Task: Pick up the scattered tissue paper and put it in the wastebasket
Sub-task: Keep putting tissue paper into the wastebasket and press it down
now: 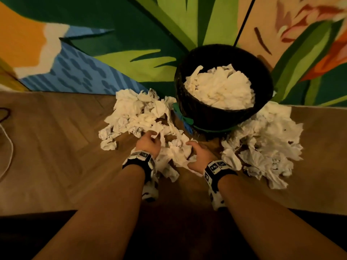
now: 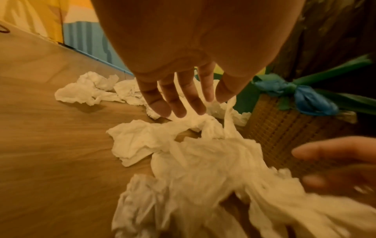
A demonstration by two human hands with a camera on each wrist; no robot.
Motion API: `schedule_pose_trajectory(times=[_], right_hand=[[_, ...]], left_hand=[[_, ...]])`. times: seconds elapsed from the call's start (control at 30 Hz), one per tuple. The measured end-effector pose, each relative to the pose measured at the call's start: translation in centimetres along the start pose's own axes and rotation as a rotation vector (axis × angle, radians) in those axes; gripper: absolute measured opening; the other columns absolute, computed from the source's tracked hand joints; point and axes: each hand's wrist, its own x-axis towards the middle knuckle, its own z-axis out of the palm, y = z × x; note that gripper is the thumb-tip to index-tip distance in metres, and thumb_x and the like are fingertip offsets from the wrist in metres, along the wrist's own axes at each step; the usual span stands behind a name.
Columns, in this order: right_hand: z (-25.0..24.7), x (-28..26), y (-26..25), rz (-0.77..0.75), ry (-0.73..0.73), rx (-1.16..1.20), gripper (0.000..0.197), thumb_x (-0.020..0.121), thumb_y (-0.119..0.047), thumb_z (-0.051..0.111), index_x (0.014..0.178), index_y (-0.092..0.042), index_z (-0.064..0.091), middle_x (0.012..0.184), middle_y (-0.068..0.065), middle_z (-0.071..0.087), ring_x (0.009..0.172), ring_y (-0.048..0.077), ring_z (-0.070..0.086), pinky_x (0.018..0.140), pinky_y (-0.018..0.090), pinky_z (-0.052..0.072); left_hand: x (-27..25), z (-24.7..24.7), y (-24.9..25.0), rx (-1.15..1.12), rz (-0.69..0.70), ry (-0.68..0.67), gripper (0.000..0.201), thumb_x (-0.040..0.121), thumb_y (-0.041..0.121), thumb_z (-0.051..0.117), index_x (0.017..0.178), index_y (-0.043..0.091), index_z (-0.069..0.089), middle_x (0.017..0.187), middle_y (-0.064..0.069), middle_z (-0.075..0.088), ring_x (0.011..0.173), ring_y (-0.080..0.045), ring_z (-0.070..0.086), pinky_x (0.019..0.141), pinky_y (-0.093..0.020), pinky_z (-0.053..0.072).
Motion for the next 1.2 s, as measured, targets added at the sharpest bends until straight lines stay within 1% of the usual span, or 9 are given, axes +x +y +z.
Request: schedule_pose_trajectory(times=[0.13,0.27,0.4,0.63,0.8,0.93,1.03,1.13,1.2], right_hand=[[-0.4,-0.9,0.8,0.002,0.042,-0.108,0.056,0.077,-0.026,0.069,0.124,-0.043,0.045,0.143,0.0,0.039,0.117,0.022,0.052,0.09,0.022,0.04],[0.9,-1.9,0.6,0.039,0.02,-0.217,0.045,0.081,-0.036,0.071,0.121,-0.038,0.049,0.13,0.001,0.048,0.114,0.026,0.053,0.095,0.038,0.049],[1.9,-2.8,0.4,0.055,0.048,-0.3,0.037,0.084,-0.049,0.066,0.116,-0.04,0.05,0.122,-0.005,0.051,0.112,0.023,0.054,0.091,0.039,0.047],[1.3,-3.2,0.6,0.066,0.128,-0.123,0.019,0.097,-0.037,0.054,0.106,-0.027,0.066,0.103,-0.001,0.063,0.097,0.022,0.06,0.081,0.031,0.048],[1.0,-4.0,0.6,0.233,0.304,0.316,0.03,0.101,-0.035,0.043,0.093,-0.015,0.064,0.101,0.011,0.062,0.1,0.029,0.057,0.088,0.035,0.044],[-0.6,-4.1,0.4,0.356,0.457,0.555,0.03,0.096,-0.033,0.047,0.108,-0.012,0.065,0.116,0.012,0.062,0.102,0.032,0.055,0.084,0.031,0.036],[-1.6,-3.9,0.4,0.421,0.548,0.69,0.037,0.092,-0.032,0.056,0.126,-0.016,0.062,0.117,0.01,0.06,0.102,0.031,0.054,0.082,0.029,0.035],[-1.6,-3.6,0.5,0.417,0.599,0.665,0.031,0.089,-0.021,0.061,0.118,-0.01,0.063,0.116,0.017,0.064,0.097,0.033,0.057,0.078,0.034,0.041],[-0.7,-3.2,0.6,0.405,0.609,0.668,0.018,0.088,-0.019,0.063,0.105,-0.013,0.061,0.104,0.017,0.065,0.092,0.034,0.06,0.075,0.036,0.045]], left_hand=[[-3.2,1.2,0.3,0.217,0.012,-0.185,0.051,0.091,0.03,0.053,0.14,0.03,0.039,0.114,-0.009,0.067,0.098,-0.03,0.066,0.085,-0.039,0.056],[-6.2,3.1,-1.3,0.148,-0.157,-0.275,0.065,0.094,0.034,0.053,0.151,0.033,0.02,0.133,-0.013,0.057,0.097,-0.027,0.064,0.074,-0.03,0.051],[-6.9,3.9,-2.1,0.067,-0.202,-0.296,0.067,0.097,0.036,0.049,0.155,0.032,0.015,0.137,-0.016,0.055,0.105,-0.029,0.063,0.075,-0.029,0.049],[-5.5,4.7,-1.7,0.032,-0.226,-0.249,0.042,0.096,0.039,0.057,0.135,0.022,0.053,0.123,-0.007,0.064,0.106,-0.026,0.062,0.089,-0.034,0.051],[-5.9,5.3,-1.1,-0.071,-0.186,-0.089,0.037,0.093,0.048,0.055,0.109,0.017,0.068,0.103,-0.005,0.067,0.079,-0.018,0.055,0.079,-0.029,0.044],[-5.7,4.0,-0.6,-0.304,-0.305,0.02,0.049,0.091,0.039,0.06,0.134,0.015,0.058,0.133,-0.01,0.061,0.112,-0.029,0.062,0.093,-0.029,0.045],[-5.1,2.7,-1.1,-0.506,-0.391,0.074,0.047,0.092,0.03,0.06,0.137,0.017,0.054,0.128,-0.013,0.063,0.1,-0.03,0.068,0.092,-0.042,0.055],[-4.8,1.6,-1.6,-0.55,-0.349,0.235,0.011,0.092,0.016,0.056,0.098,0.023,0.061,0.098,-0.012,0.067,0.077,-0.029,0.068,0.075,-0.042,0.06],[-4.8,1.2,-2.0,-0.471,-0.312,0.319,0.012,0.093,0.013,0.05,0.086,0.021,0.053,0.082,-0.012,0.062,0.07,-0.03,0.061,0.064,-0.039,0.053]])
